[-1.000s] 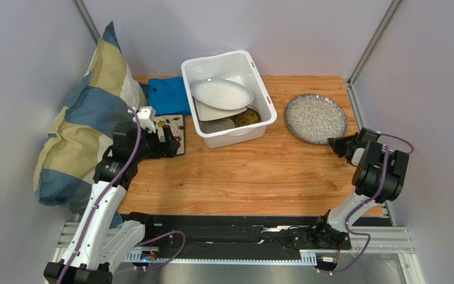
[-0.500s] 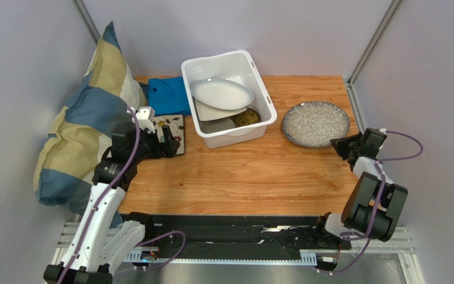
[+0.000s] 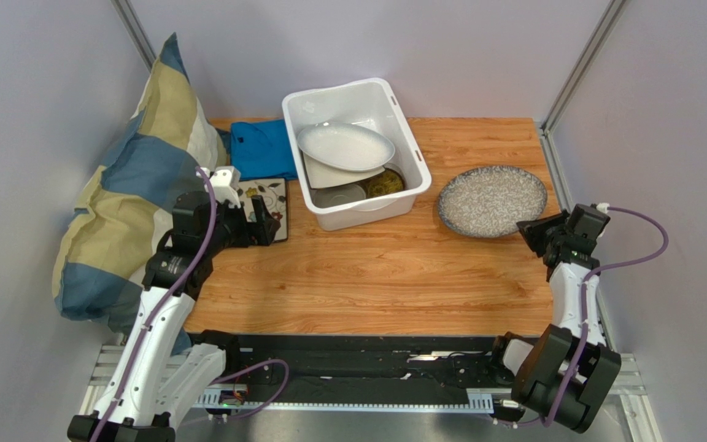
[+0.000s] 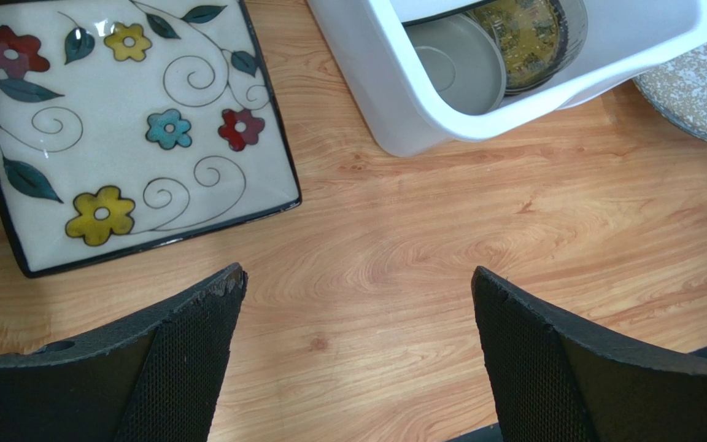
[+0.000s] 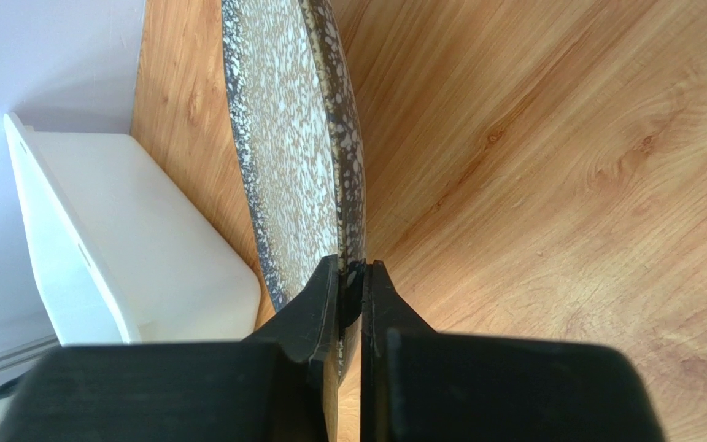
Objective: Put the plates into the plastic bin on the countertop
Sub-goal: Pick up the plate at the center of the board, then place the plate in the plastic bin.
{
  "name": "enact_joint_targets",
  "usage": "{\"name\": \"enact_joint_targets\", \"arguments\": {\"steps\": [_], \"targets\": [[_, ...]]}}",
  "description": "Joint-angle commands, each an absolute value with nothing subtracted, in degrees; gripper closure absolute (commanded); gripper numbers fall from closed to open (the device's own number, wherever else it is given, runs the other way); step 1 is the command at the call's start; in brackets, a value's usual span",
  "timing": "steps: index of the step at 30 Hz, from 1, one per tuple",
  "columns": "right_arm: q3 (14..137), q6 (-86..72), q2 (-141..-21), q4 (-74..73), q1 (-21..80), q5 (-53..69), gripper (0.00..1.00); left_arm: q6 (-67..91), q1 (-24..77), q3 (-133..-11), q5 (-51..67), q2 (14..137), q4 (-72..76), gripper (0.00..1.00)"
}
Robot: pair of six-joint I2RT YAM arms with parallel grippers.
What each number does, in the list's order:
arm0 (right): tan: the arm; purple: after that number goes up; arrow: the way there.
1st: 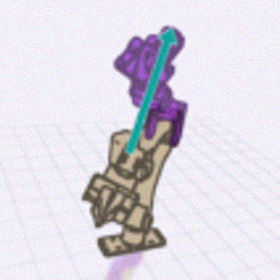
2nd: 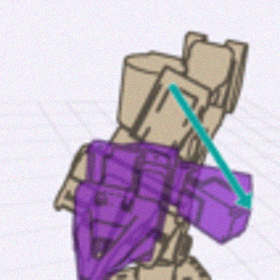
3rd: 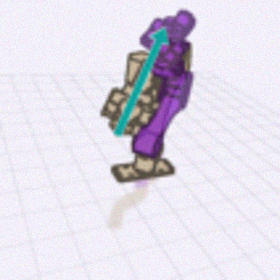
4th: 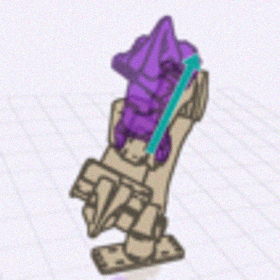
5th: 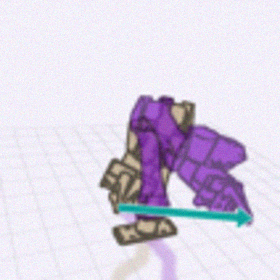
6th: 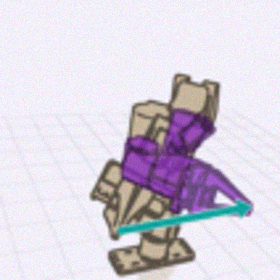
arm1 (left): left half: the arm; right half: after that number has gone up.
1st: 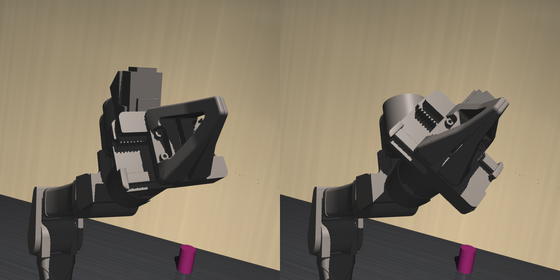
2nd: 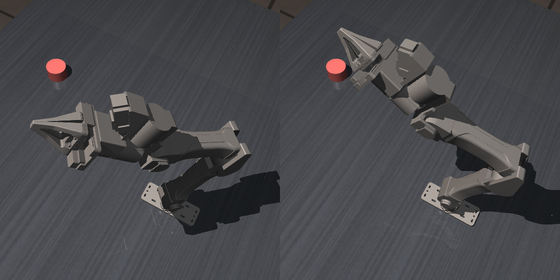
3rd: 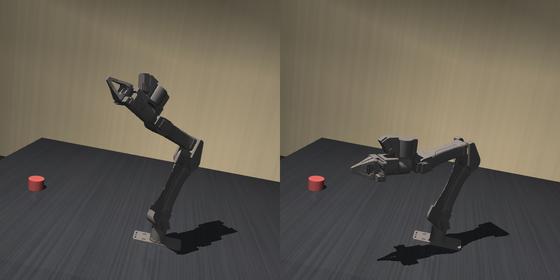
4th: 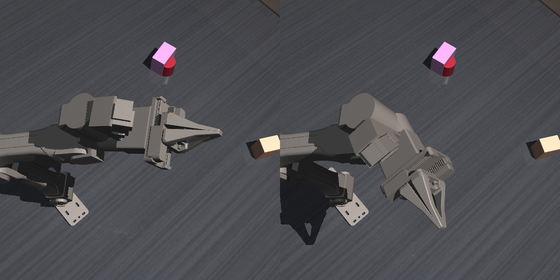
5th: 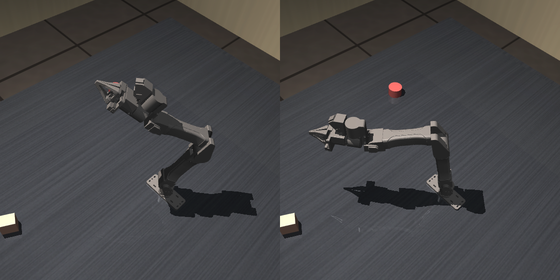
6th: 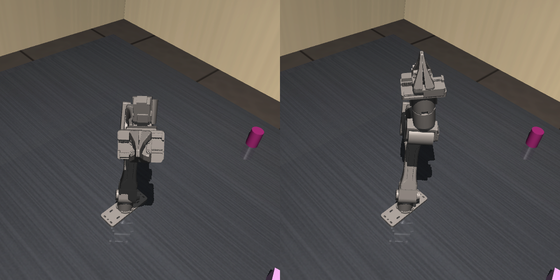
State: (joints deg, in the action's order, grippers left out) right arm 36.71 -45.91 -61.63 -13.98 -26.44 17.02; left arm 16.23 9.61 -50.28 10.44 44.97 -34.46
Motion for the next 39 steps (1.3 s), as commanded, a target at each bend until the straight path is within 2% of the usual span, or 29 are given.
{"name": "enact_joint_targets", "arguments": {"steps": [1, 17, 26, 39], "targets": [[43.59, -49.48, -55.55, -3.43, -26.37, 23.03, 1.0, 15.73, 9.23, -50.1, 11.51, 44.21, -32.61, 0.04], [54.84, -46.93, -50.1, -11.25, -26.28, 20.92, 1.0, 15.91, 9.23, -50.1, 11.95, 44.03, -32.52, 0.04], [59.5, -50.27, -49.75, -11.34, -26.1, 25.48, 1.0, 16.0, 9.23, -50.1, 12.48, 44.03, -32.43, 0.04], [64.07, -54.75, -53.26, -8.44, -15.83, 26.19, 1.0, 16.08, 9.23, -50.01, 12.48, 44.03, -32.34, 0.04]]}}
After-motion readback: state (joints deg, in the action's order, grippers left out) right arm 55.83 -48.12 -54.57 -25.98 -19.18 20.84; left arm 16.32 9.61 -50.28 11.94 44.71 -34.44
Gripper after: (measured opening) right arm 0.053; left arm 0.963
